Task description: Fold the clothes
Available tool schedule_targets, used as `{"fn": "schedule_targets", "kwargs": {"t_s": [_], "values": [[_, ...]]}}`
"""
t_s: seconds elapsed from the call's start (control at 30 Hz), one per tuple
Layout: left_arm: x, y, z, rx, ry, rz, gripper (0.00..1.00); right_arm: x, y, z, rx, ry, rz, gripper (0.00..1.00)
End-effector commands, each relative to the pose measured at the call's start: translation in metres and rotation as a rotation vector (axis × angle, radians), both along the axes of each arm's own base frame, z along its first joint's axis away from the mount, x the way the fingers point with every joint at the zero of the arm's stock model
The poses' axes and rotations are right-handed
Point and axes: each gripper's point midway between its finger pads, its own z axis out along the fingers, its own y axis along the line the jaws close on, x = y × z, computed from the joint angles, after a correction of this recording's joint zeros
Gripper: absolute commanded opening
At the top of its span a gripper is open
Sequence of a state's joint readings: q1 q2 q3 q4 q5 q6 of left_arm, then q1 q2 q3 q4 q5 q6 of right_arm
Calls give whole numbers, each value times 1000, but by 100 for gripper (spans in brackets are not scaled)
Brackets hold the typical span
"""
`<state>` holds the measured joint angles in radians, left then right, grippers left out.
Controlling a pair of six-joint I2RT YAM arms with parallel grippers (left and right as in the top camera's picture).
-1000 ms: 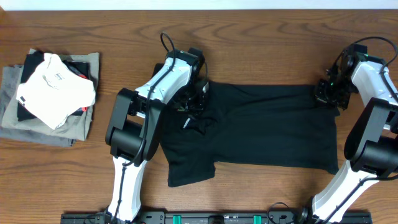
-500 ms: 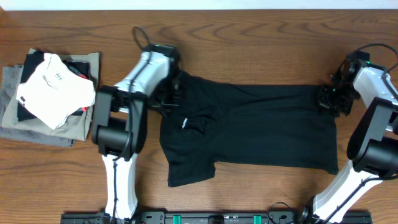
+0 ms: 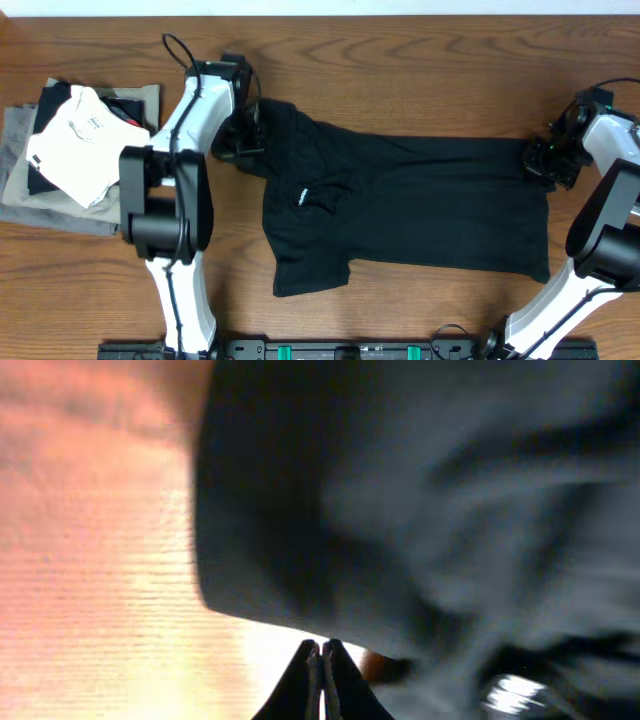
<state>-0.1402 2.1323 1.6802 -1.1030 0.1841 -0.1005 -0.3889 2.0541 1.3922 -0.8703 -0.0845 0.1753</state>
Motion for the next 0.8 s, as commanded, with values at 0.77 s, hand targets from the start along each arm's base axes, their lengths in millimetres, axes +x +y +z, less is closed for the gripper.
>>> {"fn": "schedule_targets", "kwargs": {"t_s": [0.77], "values": [[12,-121,-17,-249,-67,-104,11,6,-13,0,-36,-37,-28,1]]}}
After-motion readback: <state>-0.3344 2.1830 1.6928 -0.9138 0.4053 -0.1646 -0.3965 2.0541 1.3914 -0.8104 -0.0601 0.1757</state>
